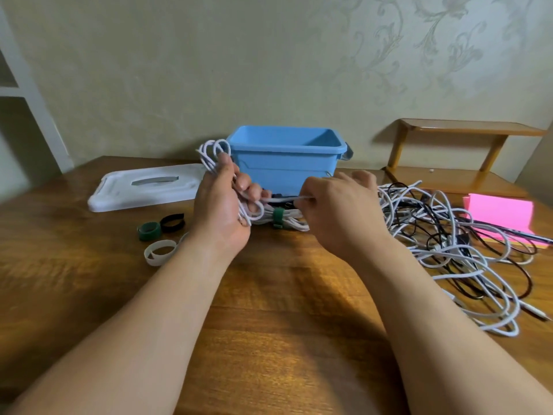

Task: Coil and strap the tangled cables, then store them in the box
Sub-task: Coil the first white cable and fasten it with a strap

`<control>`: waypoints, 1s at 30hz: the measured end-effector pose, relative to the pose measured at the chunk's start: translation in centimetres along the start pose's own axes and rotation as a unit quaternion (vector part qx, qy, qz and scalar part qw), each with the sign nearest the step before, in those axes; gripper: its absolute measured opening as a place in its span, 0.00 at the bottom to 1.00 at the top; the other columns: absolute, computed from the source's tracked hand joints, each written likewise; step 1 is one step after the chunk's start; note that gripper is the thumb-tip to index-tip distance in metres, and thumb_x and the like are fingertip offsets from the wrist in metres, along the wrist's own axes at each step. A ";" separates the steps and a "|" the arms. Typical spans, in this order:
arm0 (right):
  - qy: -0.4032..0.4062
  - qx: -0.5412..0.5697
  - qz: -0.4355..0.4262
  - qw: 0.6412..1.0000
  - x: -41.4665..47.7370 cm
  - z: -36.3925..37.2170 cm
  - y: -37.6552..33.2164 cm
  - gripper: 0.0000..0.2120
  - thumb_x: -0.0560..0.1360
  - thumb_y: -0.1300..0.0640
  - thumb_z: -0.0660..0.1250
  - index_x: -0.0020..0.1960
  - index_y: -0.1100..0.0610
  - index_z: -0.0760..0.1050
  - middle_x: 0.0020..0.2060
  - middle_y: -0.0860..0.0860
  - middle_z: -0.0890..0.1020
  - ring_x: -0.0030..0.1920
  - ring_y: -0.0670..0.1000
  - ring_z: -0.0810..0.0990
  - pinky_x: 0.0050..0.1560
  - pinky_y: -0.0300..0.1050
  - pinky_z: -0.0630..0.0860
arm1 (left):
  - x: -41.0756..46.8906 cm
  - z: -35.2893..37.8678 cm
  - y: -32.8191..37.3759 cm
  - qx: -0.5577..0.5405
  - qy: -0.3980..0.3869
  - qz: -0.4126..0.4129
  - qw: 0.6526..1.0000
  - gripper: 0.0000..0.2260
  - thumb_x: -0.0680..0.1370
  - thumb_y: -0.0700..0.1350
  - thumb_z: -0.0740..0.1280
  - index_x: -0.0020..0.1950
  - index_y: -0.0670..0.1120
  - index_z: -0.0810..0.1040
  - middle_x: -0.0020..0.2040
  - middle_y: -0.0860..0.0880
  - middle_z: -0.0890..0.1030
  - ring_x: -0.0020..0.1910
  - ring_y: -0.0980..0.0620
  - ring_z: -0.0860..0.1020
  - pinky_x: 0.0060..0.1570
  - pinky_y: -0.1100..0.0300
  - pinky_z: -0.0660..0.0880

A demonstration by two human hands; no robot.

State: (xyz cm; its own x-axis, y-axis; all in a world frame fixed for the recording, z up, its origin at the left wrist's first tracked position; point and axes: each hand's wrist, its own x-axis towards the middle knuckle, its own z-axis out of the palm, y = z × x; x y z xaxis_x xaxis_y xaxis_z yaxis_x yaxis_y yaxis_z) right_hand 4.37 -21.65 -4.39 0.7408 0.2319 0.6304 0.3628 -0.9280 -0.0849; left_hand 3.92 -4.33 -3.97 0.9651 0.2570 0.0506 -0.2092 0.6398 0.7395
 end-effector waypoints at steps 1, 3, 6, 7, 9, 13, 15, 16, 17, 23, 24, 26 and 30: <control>0.005 -0.007 0.008 1.000 0.0 0.0 0.2 0.05 0.80 0.49 0.67 0.50 0.47 0.82 0.42 0.46 0.85 0.51 0.54 0.80 0.66 0.59 0.65 | 0.0 -0.1 0.0 0.015 -0.002 0.003 1.000 0.16 0.88 0.55 0.60 0.45 0.48 0.73 0.32 0.51 0.69 0.27 0.53 0.68 0.30 0.59 0.73; 0.012 -0.022 0.033 0.999 0.1 -0.2 0.6 0.05 0.77 0.53 0.69 0.49 0.47 0.84 0.41 0.46 0.85 0.52 0.54 0.80 0.65 0.60 0.64 | 0.0 -0.4 0.2 0.064 -0.013 0.031 0.997 0.16 0.88 0.55 0.60 0.45 0.48 0.73 0.32 0.52 0.67 0.27 0.54 0.63 0.26 0.60 0.63; -0.005 -0.025 0.077 0.997 0.2 -0.6 1.8 0.07 0.79 0.50 0.68 0.50 0.47 0.86 0.40 0.46 0.85 0.54 0.55 0.79 0.66 0.60 0.63 | 0.2 -1.1 0.5 0.150 -0.023 0.083 0.985 0.14 0.88 0.56 0.60 0.50 0.47 0.73 0.32 0.52 0.67 0.27 0.54 0.62 0.25 0.59 0.59; -0.003 -0.024 0.084 0.996 0.3 -0.7 2.2 0.09 0.80 0.47 0.68 0.49 0.47 0.86 0.39 0.47 0.84 0.53 0.56 0.79 0.66 0.60 0.63 | 0.2 -1.3 0.6 0.185 -0.030 0.095 0.978 0.14 0.88 0.56 0.60 0.51 0.47 0.73 0.33 0.52 0.67 0.27 0.54 0.61 0.25 0.58 0.58; 0.008 -0.023 0.085 0.996 0.4 -0.7 2.4 0.16 0.81 0.40 0.67 0.43 0.49 0.85 0.33 0.47 0.80 0.47 0.56 0.78 0.64 0.59 0.65 | 0.0 -1.3 0.2 0.252 -0.066 0.103 0.960 0.12 0.88 0.55 0.60 0.53 0.48 0.74 0.34 0.51 0.69 0.27 0.55 0.61 0.25 0.60 0.58; 0.018 -0.008 0.061 0.998 0.4 -0.7 1.4 0.24 0.80 0.45 0.65 0.30 0.53 0.63 0.26 0.47 0.71 0.37 0.58 0.73 0.57 0.55 0.66 | -0.9 -0.4 -1.8 0.367 -0.154 0.092 0.913 0.10 0.86 0.60 0.62 0.54 0.55 0.76 0.44 0.42 0.78 0.31 0.55 0.70 0.33 0.58 0.68; 0.016 -0.002 0.044 0.999 0.3 -1.0 0.8 0.21 0.78 0.49 0.63 0.31 0.52 0.59 0.27 0.48 0.70 0.36 0.58 0.71 0.53 0.54 0.64 | -1.2 -0.2 -2.5 0.390 -0.187 0.082 0.898 0.12 0.83 0.66 0.64 0.56 0.59 0.78 0.48 0.46 0.83 0.38 0.54 0.78 0.42 0.53 0.72; 0.010 0.000 0.037 0.999 0.3 -1.1 0.5 0.18 0.77 0.50 0.61 0.32 0.51 0.59 0.28 0.47 0.69 0.37 0.58 0.70 0.51 0.53 0.62 | -1.3 -0.1 -2.6 0.390 -0.203 0.077 0.895 0.13 0.82 0.67 0.64 0.58 0.60 0.78 0.49 0.52 0.85 0.43 0.56 0.82 0.48 0.53 0.75; -0.002 -0.001 0.033 0.999 0.3 -1.2 0.3 0.15 0.76 0.50 0.58 0.33 0.51 0.60 0.29 0.47 0.69 0.39 0.58 0.70 0.49 0.53 0.60 | -1.4 -0.1 -2.7 0.388 -0.215 0.070 0.894 0.15 0.80 0.67 0.65 0.59 0.59 0.78 0.50 0.56 0.86 0.50 0.57 0.84 0.55 0.52 0.77; -0.080 0.034 0.003 0.996 0.1 -0.8 0.2 0.08 0.78 0.53 0.63 0.49 0.53 0.64 0.42 0.49 0.72 0.48 0.59 0.71 0.51 0.54 0.61 | -1.6 -0.2 -2.6 0.398 -0.267 0.016 0.877 0.14 0.83 0.60 0.66 0.65 0.55 0.80 0.52 0.55 0.87 0.57 0.54 0.84 0.65 0.47 0.78; -0.086 0.053 0.000 0.995 0.1 -0.8 0.2 0.09 0.77 0.54 0.64 0.50 0.54 0.63 0.42 0.48 0.70 0.48 0.58 0.70 0.50 0.54 0.61 | -1.6 -0.3 -2.4 0.401 -0.275 0.010 0.874 0.11 0.85 0.56 0.66 0.64 0.53 0.81 0.50 0.53 0.87 0.56 0.53 0.84 0.63 0.47 0.79; -0.096 0.090 0.002 0.991 0.1 -0.8 0.3 0.11 0.76 0.55 0.66 0.52 0.53 0.64 0.43 0.48 0.71 0.48 0.57 0.70 0.49 0.53 0.62 | -1.8 -0.3 -2.0 0.407 -0.285 0.001 0.868 0.09 0.87 0.50 0.66 0.61 0.49 0.82 0.49 0.49 0.88 0.54 0.48 0.85 0.62 0.45 0.81; -0.128 0.177 0.039 0.975 0.5 -1.8 0.9 0.13 0.75 0.54 0.69 0.57 0.50 0.72 0.47 0.46 0.79 0.50 0.55 0.77 0.54 0.57 0.74 | -1.7 -0.5 -1.2 0.388 -0.287 -0.021 0.875 0.10 0.87 0.44 0.65 0.59 0.40 0.81 0.48 0.37 0.88 0.51 0.40 0.87 0.57 0.46 0.84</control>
State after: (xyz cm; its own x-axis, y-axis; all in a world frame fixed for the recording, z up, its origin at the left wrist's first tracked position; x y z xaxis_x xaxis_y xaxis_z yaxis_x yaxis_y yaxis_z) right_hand 4.00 -22.86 -2.77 0.8746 0.2714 0.4019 0.4380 -0.7976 -0.4146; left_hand 2.49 -5.15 -5.34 0.9360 -0.3047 0.1761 -0.2159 -0.1021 0.9711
